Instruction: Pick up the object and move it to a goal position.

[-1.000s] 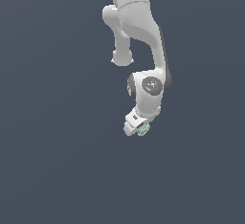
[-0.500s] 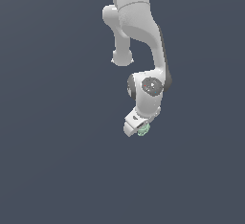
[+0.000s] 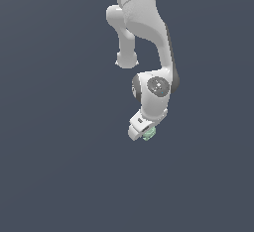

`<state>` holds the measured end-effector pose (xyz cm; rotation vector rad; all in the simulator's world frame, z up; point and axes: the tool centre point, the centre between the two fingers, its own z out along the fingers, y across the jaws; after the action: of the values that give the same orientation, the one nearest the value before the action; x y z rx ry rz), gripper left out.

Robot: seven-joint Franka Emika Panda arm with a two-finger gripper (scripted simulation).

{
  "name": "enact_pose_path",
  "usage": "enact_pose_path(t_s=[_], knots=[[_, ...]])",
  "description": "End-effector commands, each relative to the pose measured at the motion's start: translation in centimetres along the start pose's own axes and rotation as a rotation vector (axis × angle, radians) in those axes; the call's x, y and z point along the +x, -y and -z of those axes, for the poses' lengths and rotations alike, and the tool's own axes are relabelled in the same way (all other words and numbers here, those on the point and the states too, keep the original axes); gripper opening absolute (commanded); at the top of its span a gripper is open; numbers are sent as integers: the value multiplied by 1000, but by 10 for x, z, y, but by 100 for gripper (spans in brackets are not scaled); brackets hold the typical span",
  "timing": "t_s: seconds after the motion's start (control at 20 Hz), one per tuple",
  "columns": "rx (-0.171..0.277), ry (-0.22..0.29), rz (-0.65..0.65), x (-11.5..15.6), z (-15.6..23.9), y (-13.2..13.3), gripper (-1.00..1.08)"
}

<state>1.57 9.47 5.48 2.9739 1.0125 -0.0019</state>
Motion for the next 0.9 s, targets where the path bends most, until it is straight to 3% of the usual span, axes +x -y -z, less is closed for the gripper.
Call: enact_pose_path(t_s=[0.0, 0.85], knots=[[-1, -1, 0, 2, 13, -2, -100], [1, -2, 2, 21, 177, -27, -100]])
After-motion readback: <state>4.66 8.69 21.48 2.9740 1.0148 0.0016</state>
